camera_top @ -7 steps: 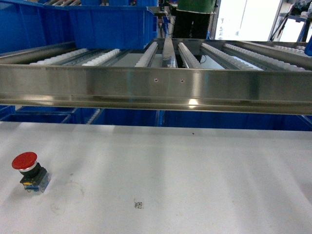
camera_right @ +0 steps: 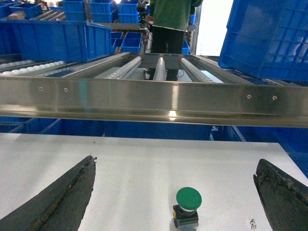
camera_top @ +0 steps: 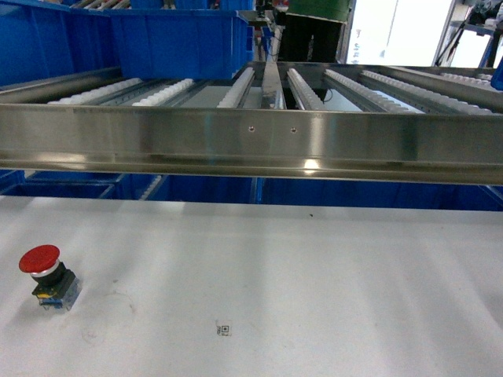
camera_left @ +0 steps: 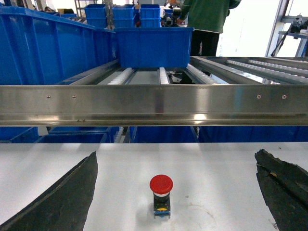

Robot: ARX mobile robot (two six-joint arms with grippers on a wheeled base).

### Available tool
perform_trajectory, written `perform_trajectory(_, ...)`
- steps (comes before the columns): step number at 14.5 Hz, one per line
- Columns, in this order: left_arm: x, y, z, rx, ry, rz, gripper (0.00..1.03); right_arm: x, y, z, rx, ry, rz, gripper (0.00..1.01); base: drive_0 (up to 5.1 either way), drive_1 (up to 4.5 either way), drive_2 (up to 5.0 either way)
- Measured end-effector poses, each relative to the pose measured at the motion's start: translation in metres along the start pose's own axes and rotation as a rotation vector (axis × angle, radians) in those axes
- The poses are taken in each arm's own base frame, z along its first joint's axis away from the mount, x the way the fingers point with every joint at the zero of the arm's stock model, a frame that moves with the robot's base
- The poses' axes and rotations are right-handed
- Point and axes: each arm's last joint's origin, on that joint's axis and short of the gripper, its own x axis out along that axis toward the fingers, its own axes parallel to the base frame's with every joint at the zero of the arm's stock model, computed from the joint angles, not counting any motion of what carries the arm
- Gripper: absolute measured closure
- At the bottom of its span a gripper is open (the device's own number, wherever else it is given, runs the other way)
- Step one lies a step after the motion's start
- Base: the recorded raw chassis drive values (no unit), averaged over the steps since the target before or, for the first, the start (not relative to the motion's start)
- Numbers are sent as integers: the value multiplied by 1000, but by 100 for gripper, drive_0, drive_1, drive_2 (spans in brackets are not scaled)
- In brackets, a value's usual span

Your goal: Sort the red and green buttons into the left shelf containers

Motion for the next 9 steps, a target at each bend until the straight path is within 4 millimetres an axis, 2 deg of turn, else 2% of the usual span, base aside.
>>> perform_trajectory(9,0,0,1,0,-6,1,5,1,0,4,-4,-34,1,3,0,0,0)
